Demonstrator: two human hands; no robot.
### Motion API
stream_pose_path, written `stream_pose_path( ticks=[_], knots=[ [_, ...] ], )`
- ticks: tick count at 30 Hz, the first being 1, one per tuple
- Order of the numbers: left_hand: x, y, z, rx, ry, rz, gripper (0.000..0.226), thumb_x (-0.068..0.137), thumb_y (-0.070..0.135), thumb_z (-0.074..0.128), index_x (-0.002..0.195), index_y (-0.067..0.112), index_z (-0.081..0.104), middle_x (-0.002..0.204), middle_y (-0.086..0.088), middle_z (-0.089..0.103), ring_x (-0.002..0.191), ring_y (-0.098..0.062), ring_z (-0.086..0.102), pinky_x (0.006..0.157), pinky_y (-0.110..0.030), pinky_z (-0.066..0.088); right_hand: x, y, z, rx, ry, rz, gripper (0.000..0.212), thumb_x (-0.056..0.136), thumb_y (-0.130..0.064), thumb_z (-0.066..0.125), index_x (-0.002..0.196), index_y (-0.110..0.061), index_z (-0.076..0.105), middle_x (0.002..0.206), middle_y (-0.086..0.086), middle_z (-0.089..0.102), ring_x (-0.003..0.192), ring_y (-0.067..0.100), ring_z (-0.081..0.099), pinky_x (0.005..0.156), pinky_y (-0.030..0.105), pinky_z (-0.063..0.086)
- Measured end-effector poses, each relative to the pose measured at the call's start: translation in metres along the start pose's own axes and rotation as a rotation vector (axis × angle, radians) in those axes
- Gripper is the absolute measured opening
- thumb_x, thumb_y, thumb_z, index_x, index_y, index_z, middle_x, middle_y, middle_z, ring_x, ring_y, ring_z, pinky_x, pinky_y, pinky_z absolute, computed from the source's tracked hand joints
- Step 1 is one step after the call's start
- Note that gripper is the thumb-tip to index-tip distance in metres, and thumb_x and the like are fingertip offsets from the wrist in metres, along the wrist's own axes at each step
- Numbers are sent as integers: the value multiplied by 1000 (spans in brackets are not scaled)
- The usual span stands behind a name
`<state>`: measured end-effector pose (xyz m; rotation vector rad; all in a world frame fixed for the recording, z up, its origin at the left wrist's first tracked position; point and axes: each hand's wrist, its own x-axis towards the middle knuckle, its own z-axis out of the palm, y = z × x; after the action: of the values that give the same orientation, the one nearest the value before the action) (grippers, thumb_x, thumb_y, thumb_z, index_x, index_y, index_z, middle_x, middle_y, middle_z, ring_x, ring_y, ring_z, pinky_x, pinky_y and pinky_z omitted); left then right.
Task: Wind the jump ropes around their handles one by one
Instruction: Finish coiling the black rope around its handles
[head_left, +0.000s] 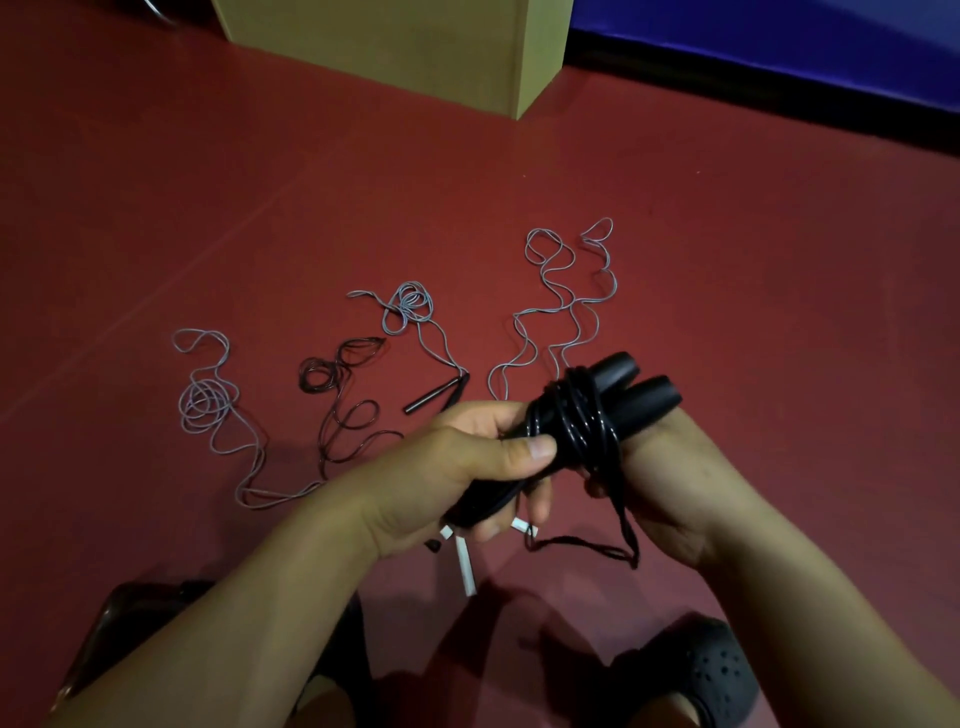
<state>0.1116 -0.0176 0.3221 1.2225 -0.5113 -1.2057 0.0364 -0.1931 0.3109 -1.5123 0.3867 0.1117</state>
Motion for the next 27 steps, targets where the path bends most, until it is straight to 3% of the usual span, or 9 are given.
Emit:
stream_pose_path(
  ticks=[2, 5, 8, 11, 15, 18, 21, 24, 27],
  knots=[
    [1, -1, 2, -12, 52, 17, 13, 83, 28, 61, 91, 25, 71, 70, -11, 64, 37, -11, 42, 42, -19, 27, -1, 2, 3, 43, 110, 23, 21, 93, -2, 48, 92, -3, 69, 69, 6, 61, 63, 18, 47, 50, 26, 41],
    [3, -1, 4, -82, 127, 47, 19, 85, 26, 56, 97, 14, 66, 71, -11, 63, 38, -11, 43, 39, -18, 31, -1, 6, 11, 11, 95, 23, 18, 98, -10, 50, 101, 0, 64, 77, 12, 59, 69, 23, 50, 63, 34, 48],
    [6, 1, 4, -145, 204, 62, 25, 85, 27, 58, 100, 8, 63, 71, -8, 63, 40, -10, 44, 38, -18, 31, -2, 9, 12, -102, 84, -34, 16, 100, -15, 50, 103, -14, 66, 78, 8, 61, 69, 18, 52, 70, 34, 46],
    [9, 2, 5, -156, 286, 62, 28, 86, 27, 65, 105, 6, 62, 71, -6, 64, 42, -11, 44, 38, -18, 31, -6, 11, 11, -242, 59, -36, 15, 98, -22, 57, 109, -26, 67, 68, -4, 57, 61, 9, 50, 65, 29, 44],
    [12, 0, 6, -126, 377, 51, 30, 86, 29, 58, 105, 7, 63, 76, -6, 66, 44, -12, 46, 40, -20, 31, -9, 10, 12, -426, 53, -17, 7, 95, -29, 62, 96, -23, 66, 56, -5, 49, 53, 13, 44, 53, 35, 39],
    [14, -3, 5, -73, 435, 22, 16, 99, 20, 52, 102, 8, 62, 79, -8, 67, 45, -12, 47, 40, -20, 32, -10, 4, 13, -601, 75, -26, 23, 92, -35, 63, 82, -15, 62, 63, 8, 58, 55, 15, 48, 59, 40, 46],
    [14, -5, 5, 16, 463, 9, 16, 101, 20, 51, 96, 9, 62, 79, -7, 66, 47, -12, 48, 41, -20, 34, -14, -3, 13, -651, 101, -9, 43, 89, -49, 62, 74, -8, 58, 65, 9, 64, 59, 24, 56, 57, 35, 46],
    [14, -4, 2, 54, 516, 0, 17, 101, 22, 52, 96, 8, 61, 75, -3, 65, 46, -11, 49, 41, -20, 35, -17, -8, 11, -682, 131, -18, 48, 88, -52, 63, 62, -13, 50, 47, -5, 48, 44, 9, 39, 44, 20, 30],
    [15, -3, -1, 102, 574, -8, 17, 101, 24, 52, 100, 9, 62, 72, -1, 63, 47, -11, 50, 41, -20, 36, -18, -10, 8, -690, 114, -28, 43, 89, -46, 64, 62, -14, 51, 50, -2, 47, 47, 12, 43, 49, 28, 36]
  ],
)
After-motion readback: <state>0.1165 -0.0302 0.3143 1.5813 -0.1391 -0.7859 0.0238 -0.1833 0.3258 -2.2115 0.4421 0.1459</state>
